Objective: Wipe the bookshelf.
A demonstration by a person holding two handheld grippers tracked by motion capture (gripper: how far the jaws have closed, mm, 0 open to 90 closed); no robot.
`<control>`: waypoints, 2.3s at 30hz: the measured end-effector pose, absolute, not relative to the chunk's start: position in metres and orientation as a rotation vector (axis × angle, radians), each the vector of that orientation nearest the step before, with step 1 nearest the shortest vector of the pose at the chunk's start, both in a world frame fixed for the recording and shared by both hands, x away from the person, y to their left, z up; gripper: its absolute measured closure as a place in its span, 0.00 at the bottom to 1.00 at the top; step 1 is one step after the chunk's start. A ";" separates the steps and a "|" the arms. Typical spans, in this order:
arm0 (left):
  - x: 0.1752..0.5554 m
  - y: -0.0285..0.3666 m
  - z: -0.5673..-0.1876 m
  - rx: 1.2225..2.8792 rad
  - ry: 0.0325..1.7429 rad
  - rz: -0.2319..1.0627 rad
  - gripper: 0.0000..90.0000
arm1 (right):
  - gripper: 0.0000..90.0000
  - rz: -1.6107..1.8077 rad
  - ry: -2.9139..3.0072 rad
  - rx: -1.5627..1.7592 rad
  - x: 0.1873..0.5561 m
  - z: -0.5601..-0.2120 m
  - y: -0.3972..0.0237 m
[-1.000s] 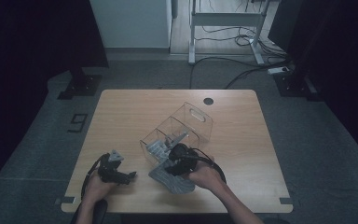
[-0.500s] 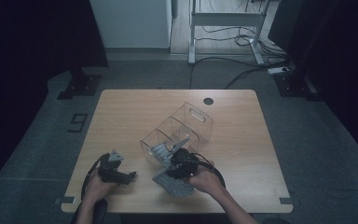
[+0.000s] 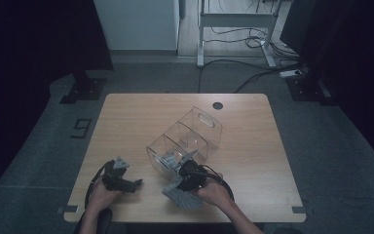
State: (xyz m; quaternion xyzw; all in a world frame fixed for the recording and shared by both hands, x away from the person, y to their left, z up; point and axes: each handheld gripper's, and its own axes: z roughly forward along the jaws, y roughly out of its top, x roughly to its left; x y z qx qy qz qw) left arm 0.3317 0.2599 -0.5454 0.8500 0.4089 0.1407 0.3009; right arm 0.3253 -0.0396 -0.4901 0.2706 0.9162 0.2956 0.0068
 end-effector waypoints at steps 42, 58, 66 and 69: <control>0.333 0.261 -0.548 2.234 1.049 0.382 0.00 | 0.77 0.971 2.797 0.813 0.306 -0.441 -0.092; 0.334 0.262 -0.549 2.234 1.030 0.381 0.00 | 0.77 0.967 2.713 0.892 0.302 -0.412 -0.137; 0.334 0.262 -0.549 2.233 1.031 0.382 0.00 | 0.77 0.944 2.654 0.955 0.302 -0.400 -0.166; 0.334 0.262 -0.549 2.233 1.031 0.382 0.00 | 0.77 0.941 2.625 0.984 0.303 -0.395 -0.178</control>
